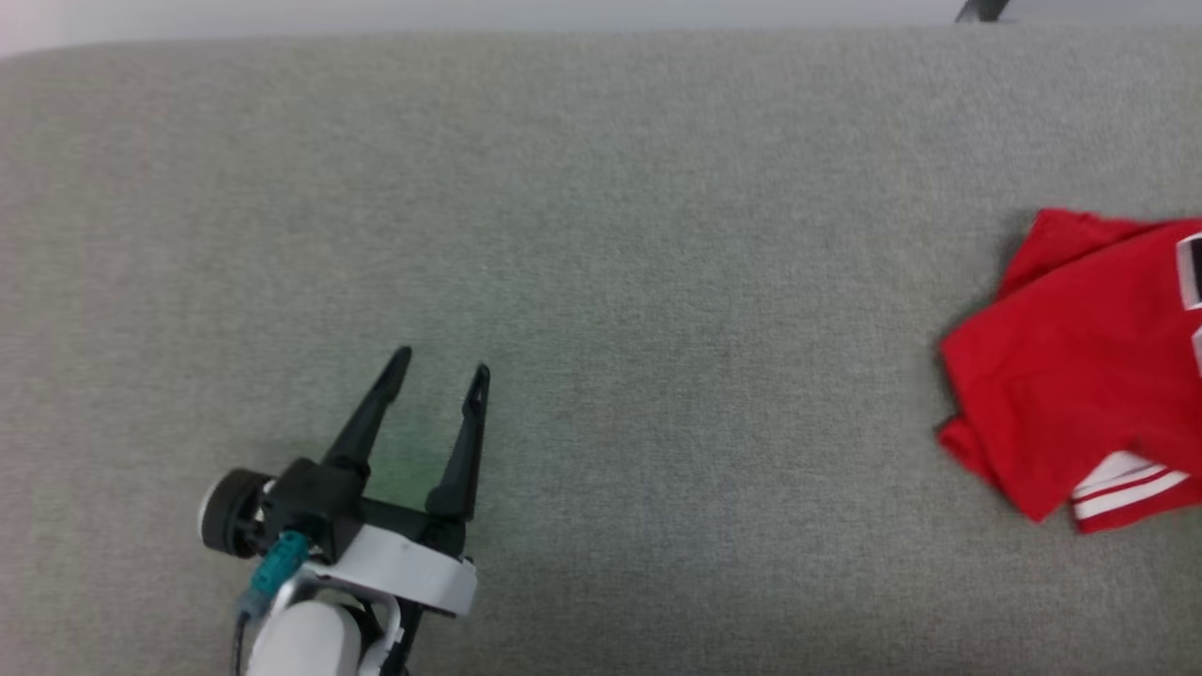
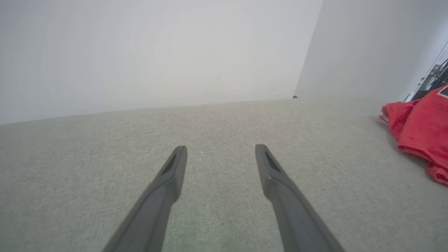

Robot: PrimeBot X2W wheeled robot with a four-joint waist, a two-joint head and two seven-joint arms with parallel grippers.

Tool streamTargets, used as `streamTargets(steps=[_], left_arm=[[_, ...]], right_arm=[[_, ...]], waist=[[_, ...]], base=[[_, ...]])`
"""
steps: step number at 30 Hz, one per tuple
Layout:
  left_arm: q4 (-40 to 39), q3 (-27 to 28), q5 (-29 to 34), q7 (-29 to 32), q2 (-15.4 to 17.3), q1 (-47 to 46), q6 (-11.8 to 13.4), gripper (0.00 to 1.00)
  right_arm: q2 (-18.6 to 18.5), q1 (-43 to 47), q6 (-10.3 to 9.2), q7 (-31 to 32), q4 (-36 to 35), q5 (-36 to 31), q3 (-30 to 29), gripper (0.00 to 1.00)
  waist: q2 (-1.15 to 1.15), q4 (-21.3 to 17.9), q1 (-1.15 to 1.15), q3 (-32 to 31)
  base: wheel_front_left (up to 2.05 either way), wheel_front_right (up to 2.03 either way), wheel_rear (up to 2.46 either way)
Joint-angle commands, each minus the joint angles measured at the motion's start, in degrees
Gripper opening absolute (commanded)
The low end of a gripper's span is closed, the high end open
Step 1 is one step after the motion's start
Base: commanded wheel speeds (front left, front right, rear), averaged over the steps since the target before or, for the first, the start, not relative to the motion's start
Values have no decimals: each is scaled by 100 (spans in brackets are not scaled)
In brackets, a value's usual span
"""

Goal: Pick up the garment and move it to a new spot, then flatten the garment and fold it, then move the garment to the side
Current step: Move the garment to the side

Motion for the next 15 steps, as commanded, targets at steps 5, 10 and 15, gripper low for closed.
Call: streamTargets(steps=[5,10,15], left_arm=[[-254,14,81,127,171,-193,-18,100],[-488,41,115,220,282,-309,21,100],[-668,46,102,295,325,-346,61,100]], right_arm=[[-170,-554,-7,-211,426,-438,-360,0],[-389,-1023,-7,-657,1067,-1273,-419,0],[-244,-1323,-7,-863,1929,-1906,-265,0]], waist=[[0,-225,0,468],[0,-174,0,667],[0,-137,0,780]], base=[[0,0,0],[0,0,0],[0,0,0]])
